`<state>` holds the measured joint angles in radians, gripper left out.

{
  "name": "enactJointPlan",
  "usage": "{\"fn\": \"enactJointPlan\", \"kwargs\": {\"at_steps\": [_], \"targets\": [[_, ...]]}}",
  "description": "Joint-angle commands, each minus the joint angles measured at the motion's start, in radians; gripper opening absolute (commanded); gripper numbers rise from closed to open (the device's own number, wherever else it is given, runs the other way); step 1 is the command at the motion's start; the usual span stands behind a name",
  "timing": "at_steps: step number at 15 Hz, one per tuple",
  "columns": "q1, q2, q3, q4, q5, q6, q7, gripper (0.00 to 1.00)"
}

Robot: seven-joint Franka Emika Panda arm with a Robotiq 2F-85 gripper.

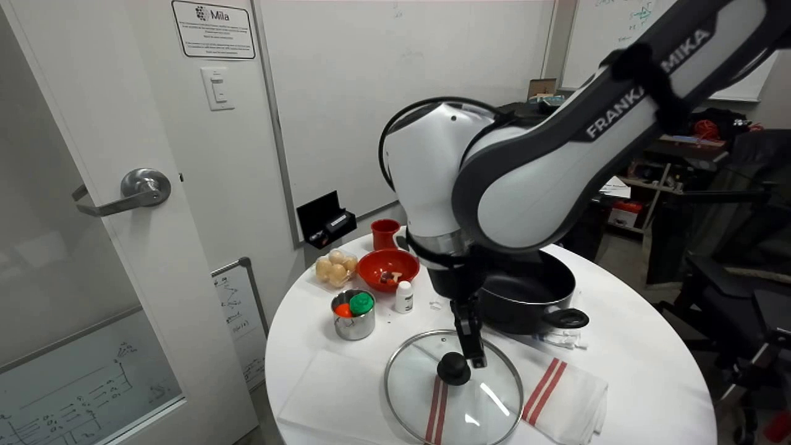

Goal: Put the lid on the black pot

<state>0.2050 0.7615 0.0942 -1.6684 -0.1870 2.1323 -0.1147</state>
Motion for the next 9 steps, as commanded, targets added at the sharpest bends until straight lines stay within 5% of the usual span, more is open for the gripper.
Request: {"fn": "enactJointPlan", "kwargs": {"at_steps": [1, 9], "targets": [[0.002, 0.136, 0.002, 0.148, -0.014, -0.044, -0.047, 1.0], [-0.044, 0.299, -0.002, 0.324, 0.014, -0.046, -0.088, 1.0]]}}
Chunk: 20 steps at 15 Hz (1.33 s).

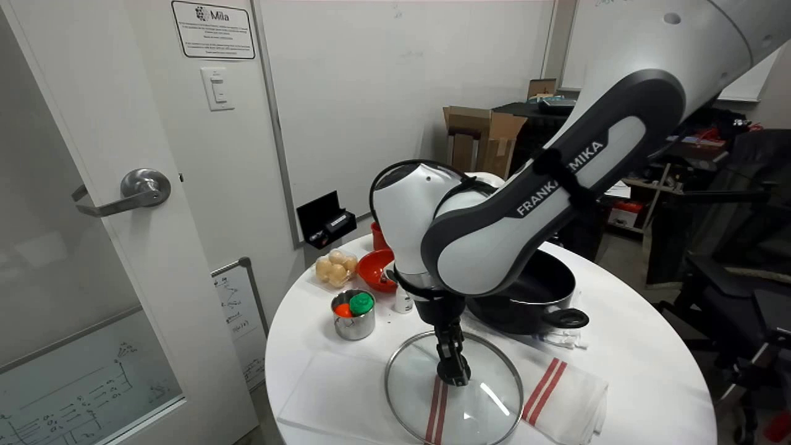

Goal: Put the lid on the black pot

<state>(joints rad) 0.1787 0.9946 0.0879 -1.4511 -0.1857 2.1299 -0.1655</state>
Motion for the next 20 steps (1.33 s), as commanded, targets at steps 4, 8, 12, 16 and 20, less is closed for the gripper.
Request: {"fn": "enactJointPlan", "kwargs": {"at_steps": [4, 8, 12, 16, 20], "targets": [[-0.031, 0.103, 0.008, 0.158, 0.016, -0.052, -0.055, 1.0], [-0.026, 0.127, 0.01, 0.186, 0.013, -0.068, -0.066, 1.0], [-0.028, 0.141, 0.013, 0.196, 0.015, -0.078, -0.07, 1.0], [-0.034, 0.139, 0.014, 0.186, 0.016, -0.074, -0.076, 1.0], [-0.037, 0.142, 0.014, 0.188, 0.016, -0.075, -0.081, 0.6]]}}
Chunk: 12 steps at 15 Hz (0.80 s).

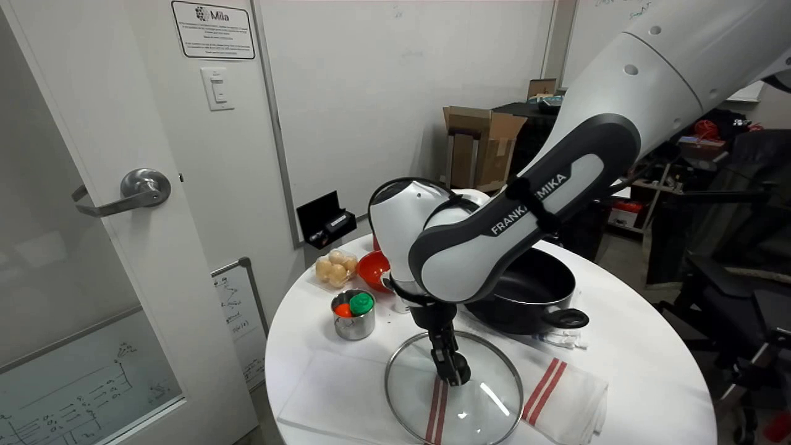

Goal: Put the lid on the black pot

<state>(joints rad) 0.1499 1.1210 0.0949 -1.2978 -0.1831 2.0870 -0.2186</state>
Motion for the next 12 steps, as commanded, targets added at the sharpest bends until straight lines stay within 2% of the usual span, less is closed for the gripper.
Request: {"fn": "enactJointPlan", "kwargs": {"at_steps": [1, 4, 6, 12], "targets": [[-0.008, 0.015, 0.008, 0.035, 0.016, -0.033, -0.029, 0.51], [-0.007, 0.004, 0.011, 0.039, 0.017, -0.051, -0.029, 0.3], [-0.01, -0.007, 0.013, 0.027, 0.018, -0.049, -0.032, 0.26], [-0.014, -0.078, 0.017, -0.054, 0.013, -0.032, -0.036, 0.26]]}}
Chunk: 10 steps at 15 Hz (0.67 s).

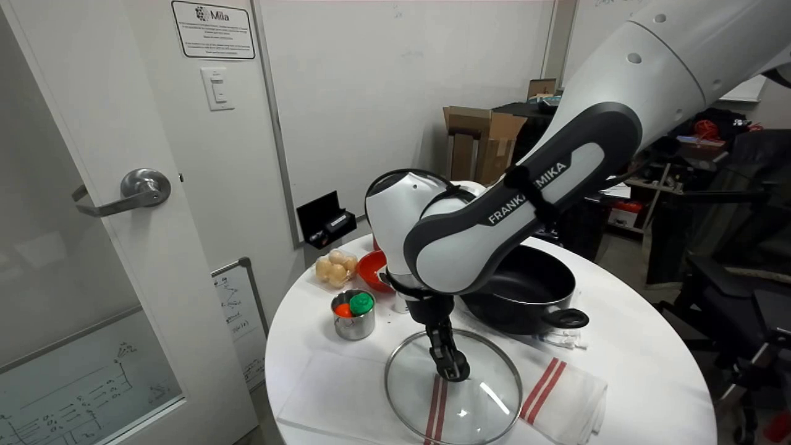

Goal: Put the lid on the black pot

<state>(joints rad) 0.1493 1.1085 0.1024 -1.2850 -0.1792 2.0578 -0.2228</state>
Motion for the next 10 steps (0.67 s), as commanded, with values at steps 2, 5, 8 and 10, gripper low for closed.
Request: {"fn": "enactJointPlan", "kwargs": {"at_steps": [2, 5, 8, 10], "targets": [[-0.016, -0.106, 0.014, -0.111, 0.006, 0.012, -0.045, 0.26], [-0.017, -0.169, 0.019, -0.173, 0.004, 0.014, -0.061, 0.26], [-0.012, -0.235, 0.025, -0.232, -0.002, 0.02, -0.073, 0.26], [-0.012, -0.279, 0.03, -0.268, -0.002, 0.02, -0.077, 0.26]]}}
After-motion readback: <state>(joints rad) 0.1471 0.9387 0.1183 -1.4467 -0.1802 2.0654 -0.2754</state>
